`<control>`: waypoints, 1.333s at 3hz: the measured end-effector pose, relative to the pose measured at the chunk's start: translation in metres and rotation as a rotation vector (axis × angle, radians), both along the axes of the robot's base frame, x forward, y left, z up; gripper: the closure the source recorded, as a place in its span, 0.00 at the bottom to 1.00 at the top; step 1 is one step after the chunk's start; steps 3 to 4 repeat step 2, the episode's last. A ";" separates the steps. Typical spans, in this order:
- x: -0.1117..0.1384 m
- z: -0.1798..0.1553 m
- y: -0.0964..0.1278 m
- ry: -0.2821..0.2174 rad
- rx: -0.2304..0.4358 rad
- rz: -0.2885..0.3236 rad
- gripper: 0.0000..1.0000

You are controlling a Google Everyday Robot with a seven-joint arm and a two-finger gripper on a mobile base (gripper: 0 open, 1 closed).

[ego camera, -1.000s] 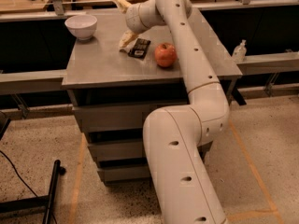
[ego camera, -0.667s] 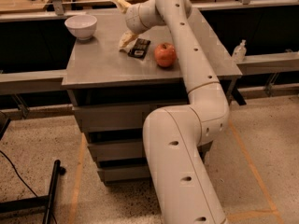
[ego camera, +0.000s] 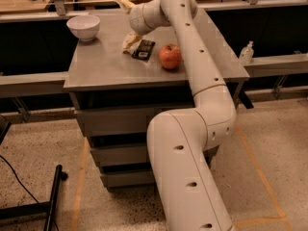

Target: Move white bowl near apple

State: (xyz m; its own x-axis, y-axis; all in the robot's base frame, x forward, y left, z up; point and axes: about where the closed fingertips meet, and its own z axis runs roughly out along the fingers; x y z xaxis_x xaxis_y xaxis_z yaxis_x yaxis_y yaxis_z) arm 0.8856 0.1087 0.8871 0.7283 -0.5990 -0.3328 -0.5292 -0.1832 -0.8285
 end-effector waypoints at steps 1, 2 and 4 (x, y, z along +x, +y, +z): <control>0.000 0.001 0.001 0.000 0.000 0.000 0.00; -0.001 0.001 0.001 0.000 0.000 0.000 0.00; -0.001 0.001 0.001 0.000 0.000 0.000 0.00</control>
Offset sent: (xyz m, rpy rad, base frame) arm 0.0099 0.0651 0.1404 0.1536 -0.4714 -0.0099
